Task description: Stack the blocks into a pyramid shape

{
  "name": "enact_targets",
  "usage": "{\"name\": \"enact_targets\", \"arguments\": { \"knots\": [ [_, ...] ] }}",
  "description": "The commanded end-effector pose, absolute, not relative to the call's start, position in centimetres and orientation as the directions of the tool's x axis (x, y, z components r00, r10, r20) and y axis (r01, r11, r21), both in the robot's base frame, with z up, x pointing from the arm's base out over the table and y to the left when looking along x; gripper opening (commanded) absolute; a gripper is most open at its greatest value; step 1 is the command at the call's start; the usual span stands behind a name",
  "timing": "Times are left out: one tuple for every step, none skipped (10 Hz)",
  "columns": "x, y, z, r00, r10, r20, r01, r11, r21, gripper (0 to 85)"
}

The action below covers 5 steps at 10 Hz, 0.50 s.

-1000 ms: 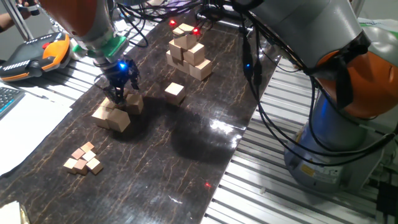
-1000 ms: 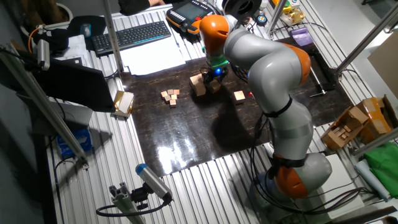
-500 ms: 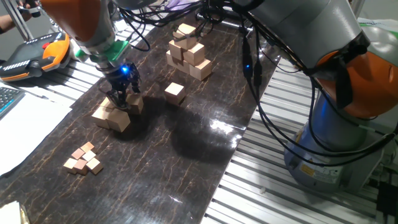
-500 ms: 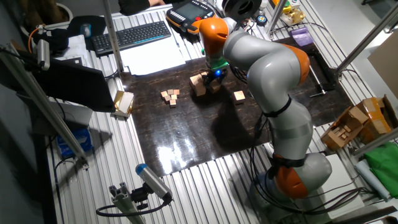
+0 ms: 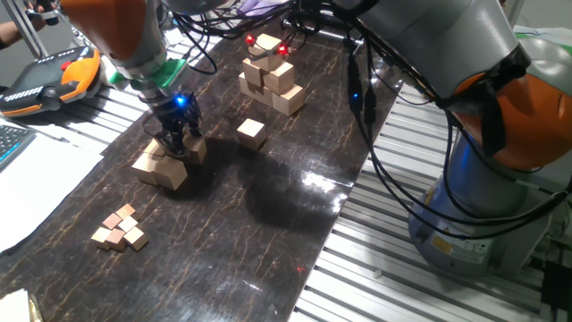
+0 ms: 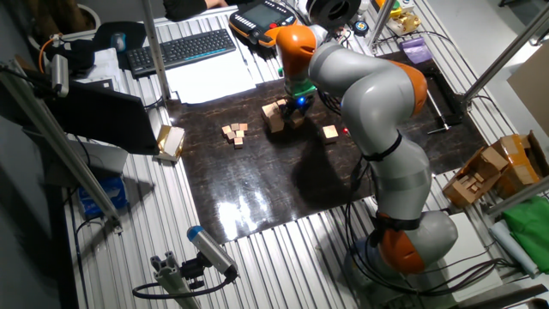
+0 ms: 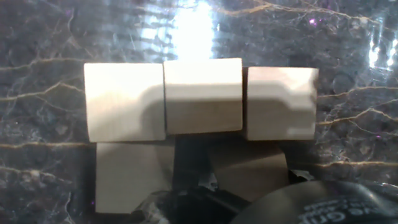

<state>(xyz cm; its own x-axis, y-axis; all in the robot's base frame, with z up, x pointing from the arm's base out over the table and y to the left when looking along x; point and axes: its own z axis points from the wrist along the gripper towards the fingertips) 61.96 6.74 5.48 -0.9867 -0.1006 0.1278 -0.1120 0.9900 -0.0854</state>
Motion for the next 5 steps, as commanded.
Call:
{"name": "enact_targets", "arguments": {
  "knots": [
    [61.9, 6.5, 5.5, -0.988, -0.092, 0.126, -0.102, 0.991, -0.081, 56.0],
    [61.8, 6.1, 5.8, -0.989, -0.076, 0.125, -0.086, 0.993, -0.077, 56.0],
    [61.8, 5.5, 6.5, -0.990, -0.057, 0.132, -0.069, 0.994, -0.088, 55.7],
    [61.9, 4.8, 7.2, -0.989, -0.047, 0.138, -0.061, 0.993, -0.099, 55.7],
    [62.0, 4.1, 7.8, -0.990, -0.031, 0.138, -0.046, 0.993, -0.106, 55.3]
  ]
}}
